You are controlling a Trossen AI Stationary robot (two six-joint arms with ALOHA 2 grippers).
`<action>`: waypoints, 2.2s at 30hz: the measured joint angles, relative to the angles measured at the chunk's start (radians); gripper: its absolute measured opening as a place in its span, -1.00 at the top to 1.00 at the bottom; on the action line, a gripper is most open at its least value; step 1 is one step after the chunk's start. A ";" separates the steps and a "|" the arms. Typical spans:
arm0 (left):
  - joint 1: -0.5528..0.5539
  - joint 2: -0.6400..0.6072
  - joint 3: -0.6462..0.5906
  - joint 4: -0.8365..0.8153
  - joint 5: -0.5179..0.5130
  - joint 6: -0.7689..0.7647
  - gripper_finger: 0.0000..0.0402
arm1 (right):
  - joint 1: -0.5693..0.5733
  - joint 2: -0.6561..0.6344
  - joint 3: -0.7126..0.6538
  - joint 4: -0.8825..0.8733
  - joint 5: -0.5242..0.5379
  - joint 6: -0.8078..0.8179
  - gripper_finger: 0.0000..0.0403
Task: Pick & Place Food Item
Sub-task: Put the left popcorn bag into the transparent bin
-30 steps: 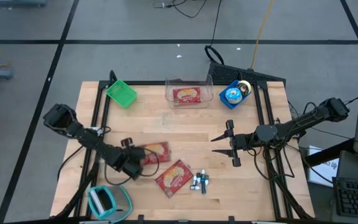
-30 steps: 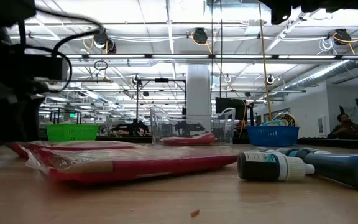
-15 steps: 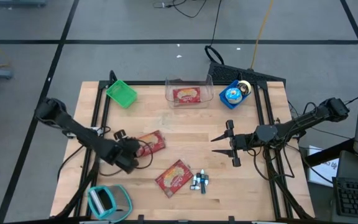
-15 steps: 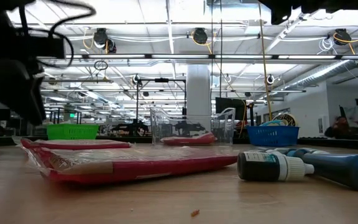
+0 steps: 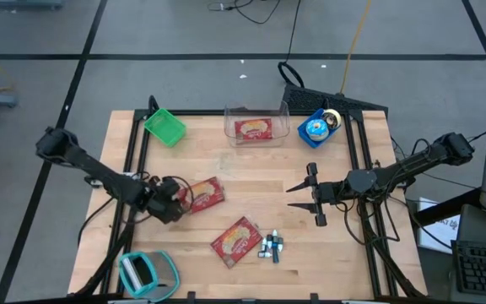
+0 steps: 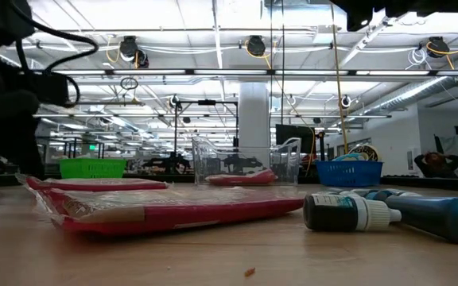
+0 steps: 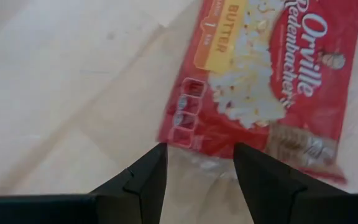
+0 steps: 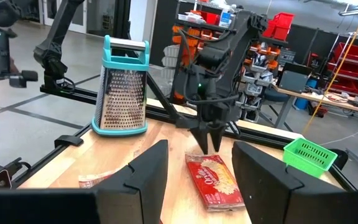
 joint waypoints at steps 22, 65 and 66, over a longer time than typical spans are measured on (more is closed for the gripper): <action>0.137 0.001 -0.077 0.171 0.010 0.046 0.25 | -0.066 0.000 -0.004 -0.036 -0.002 0.031 0.17; 0.247 0.005 0.473 0.184 -0.041 0.983 1.00 | -0.099 0.168 -0.012 0.173 0.101 0.117 0.17; 0.263 0.011 0.486 0.183 -0.018 1.007 1.00 | -0.113 0.184 -0.009 0.172 0.101 0.139 0.17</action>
